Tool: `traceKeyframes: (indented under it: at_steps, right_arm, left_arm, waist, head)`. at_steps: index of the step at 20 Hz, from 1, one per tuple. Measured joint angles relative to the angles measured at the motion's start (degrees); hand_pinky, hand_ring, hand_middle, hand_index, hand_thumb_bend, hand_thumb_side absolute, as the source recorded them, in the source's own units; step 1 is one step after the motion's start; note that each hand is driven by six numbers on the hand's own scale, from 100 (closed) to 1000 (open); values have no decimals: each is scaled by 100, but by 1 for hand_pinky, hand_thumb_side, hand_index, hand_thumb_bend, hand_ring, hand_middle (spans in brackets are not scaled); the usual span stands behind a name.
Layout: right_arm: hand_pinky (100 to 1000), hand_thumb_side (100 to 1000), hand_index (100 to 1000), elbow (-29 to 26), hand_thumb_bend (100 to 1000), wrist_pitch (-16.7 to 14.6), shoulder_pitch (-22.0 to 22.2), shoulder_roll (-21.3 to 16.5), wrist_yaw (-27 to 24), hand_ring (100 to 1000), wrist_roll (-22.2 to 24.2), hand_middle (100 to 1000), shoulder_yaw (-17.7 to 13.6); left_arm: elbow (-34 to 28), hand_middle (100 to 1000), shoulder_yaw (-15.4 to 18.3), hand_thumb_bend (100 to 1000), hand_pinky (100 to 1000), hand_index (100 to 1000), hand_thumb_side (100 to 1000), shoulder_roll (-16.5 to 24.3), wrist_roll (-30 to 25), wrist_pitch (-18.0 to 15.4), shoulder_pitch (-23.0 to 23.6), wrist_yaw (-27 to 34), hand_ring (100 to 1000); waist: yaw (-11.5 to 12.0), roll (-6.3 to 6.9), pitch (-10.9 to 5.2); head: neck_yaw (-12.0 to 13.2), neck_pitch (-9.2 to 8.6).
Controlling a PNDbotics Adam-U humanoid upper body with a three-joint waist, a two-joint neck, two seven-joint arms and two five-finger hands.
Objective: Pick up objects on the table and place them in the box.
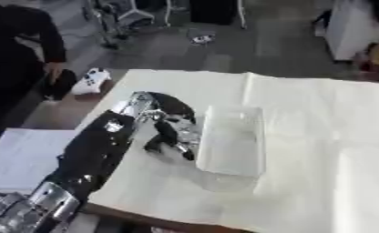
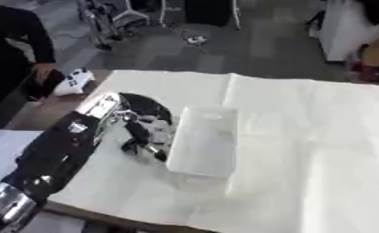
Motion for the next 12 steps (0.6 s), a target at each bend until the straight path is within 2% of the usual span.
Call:
traceKeyframes:
  at_steps: [3,4,6,8,9,10,11,12]
  right_arm:
    - [471,1000,871,0,118,-1,-5,41,0,536,-1,607,0]
    - [471,1000,871,0,118,-1,-17,46,0,536,-2,607,0]
    - [471,1000,870,0,117,-1,-41,48,0,537,-2,607,0]
    - [471,1000,870,0,117,-4,-48,53,0,536,0,607,1]
    - [471,1000,870,0,116,-6,-49,68,0,536,2,607,1]
    - [471,1000,870,0,116,-8,-51,84,0,536,3,607,2]
    - [471,1000,870,0,116,-9,-53,94,0,536,5,607,4]
    - [471,1000,869,0,116,-10,-61,94,0,536,5,607,6]
  left_arm:
    - [177,932,5,670,1000,965,916,-47,-169,-45,1,-227,1000]
    - [223,912,11,634,1000,954,895,-62,-185,-49,4,-292,975]
    - [286,851,39,563,934,908,835,-100,-126,-61,10,-387,888]
    - [316,721,82,388,690,819,746,-119,89,-49,22,-447,702]
    - [336,676,108,335,643,794,730,-127,250,-21,30,-483,651]
    - [352,598,137,188,559,731,704,-137,427,19,33,-525,567]
    - [375,598,168,188,559,731,704,-139,617,66,33,-560,567]
    - [409,519,188,100,455,649,684,-139,805,116,35,-604,484]
  waist:
    - [-9,3,1]
    - [-19,3,1]
    - [-34,3,2]
    - [-47,0,5]
    - [-58,-1,9]
    - [-63,-1,20]
    - [-63,-1,27]
    - [-64,-1,30]
  head:
    - [8,0]
    - [25,1]
    - [70,6]
    - [100,7]
    - [102,6]
    - [103,5]
    - [103,4]
    - [103,1]
